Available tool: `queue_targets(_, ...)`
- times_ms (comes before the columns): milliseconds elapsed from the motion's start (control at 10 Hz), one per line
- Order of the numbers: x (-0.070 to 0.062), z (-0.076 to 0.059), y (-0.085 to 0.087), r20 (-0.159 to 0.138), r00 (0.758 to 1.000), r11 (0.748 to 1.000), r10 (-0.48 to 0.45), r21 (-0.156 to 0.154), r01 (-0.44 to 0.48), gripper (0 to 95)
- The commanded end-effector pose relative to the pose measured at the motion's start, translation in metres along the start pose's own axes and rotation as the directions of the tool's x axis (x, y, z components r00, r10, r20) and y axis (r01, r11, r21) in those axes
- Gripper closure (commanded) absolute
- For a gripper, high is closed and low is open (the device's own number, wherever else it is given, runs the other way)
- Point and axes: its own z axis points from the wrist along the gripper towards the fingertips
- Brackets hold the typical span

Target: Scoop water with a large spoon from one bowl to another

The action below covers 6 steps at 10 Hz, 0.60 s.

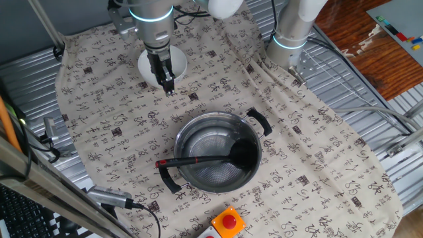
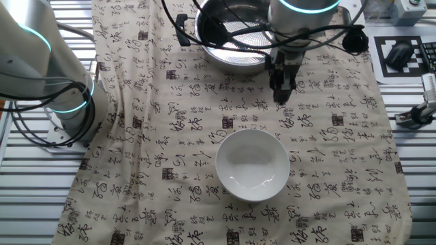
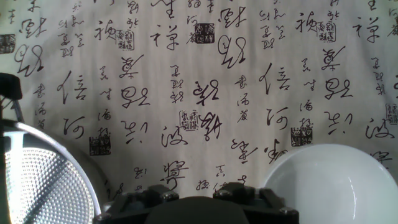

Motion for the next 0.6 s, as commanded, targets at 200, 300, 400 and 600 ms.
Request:
queue_targets(200,-0.0003,0.0012,0.0014,0.000,1.000,1.000,-0.010,-0.006,0.010,95.0)
queue_targets(300,0.0001,0.0005,0.0018,-0.011,1.000,1.000,-0.029,-0.004,0.029,95.0)
queue_targets(400,0.0009,-0.0023,0.0026,-0.010,0.999,0.999,-0.037,-0.003,0.037,95.0)
queue_targets(600,0.0009,-0.0026,0.0039,0.003,1.000,1.000,-0.023,-0.006,0.023,95.0)
